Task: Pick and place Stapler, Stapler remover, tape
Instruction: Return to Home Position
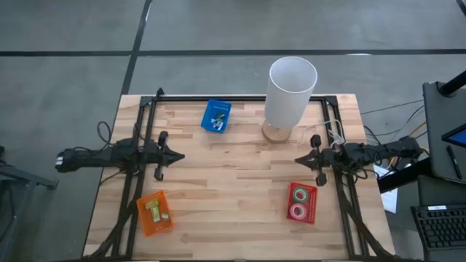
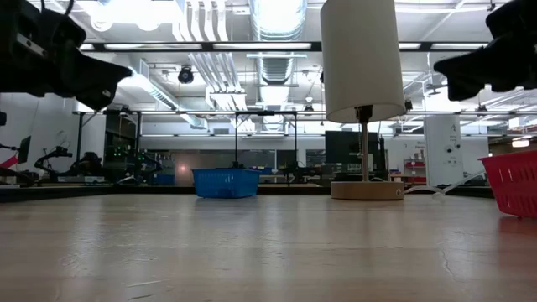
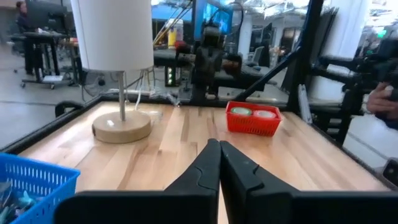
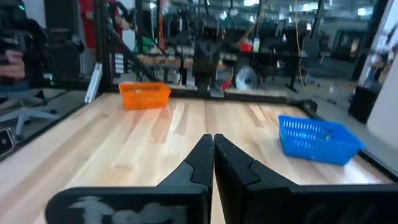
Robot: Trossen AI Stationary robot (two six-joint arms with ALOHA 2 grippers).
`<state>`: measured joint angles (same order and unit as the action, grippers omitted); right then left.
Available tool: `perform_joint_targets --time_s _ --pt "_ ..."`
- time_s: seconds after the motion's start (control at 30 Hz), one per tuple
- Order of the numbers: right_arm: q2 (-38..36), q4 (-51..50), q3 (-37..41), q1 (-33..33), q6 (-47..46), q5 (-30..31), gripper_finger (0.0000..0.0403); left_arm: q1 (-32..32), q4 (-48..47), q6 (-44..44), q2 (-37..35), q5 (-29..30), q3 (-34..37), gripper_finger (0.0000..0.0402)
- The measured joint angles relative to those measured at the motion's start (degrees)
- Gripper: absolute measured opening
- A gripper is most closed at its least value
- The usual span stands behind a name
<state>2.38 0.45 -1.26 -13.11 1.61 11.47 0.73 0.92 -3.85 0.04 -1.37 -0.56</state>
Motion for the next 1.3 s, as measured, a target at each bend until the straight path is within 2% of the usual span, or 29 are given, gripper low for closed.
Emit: perform_joint_targets --time_s 0.1,0.2,0.3,0.4,0.77,1.3 --pt "-1.2 0.3 0.0 0.1 1.7 -0.3 0.0008 0.0 -0.8 -0.1 0.5 0.3 -0.2 0.0012" --pt "-1.6 -0.2 -0.2 0.2 8.0 3.9 0.0008 0.0 -1.0 0.6 0.4 0.6 -0.2 0.0012" --pt "-1.1 -0.2 -0.2 0.2 15.3 4.5 0.0008 0.0 -1.2 0.4 1.3 0.9 -0.2 0.0008" --pt "-0.6 -0.2 -0.2 0.2 18.4 4.6 0.0008 0.0 -1.3 0.3 1.8 0.9 -0.2 0.0006" --pt "-0.3 -0.2 -0.2 0.2 15.1 4.7 0.0008 0.0 -1.4 0.2 2.1 0.9 -0.2 0.0025" --pt "-0.3 -0.2 -0.2 0.2 14.9 4.7 0.0009 0.0 -1.4 0.2 2.1 1.0 -0.1 0.0018"
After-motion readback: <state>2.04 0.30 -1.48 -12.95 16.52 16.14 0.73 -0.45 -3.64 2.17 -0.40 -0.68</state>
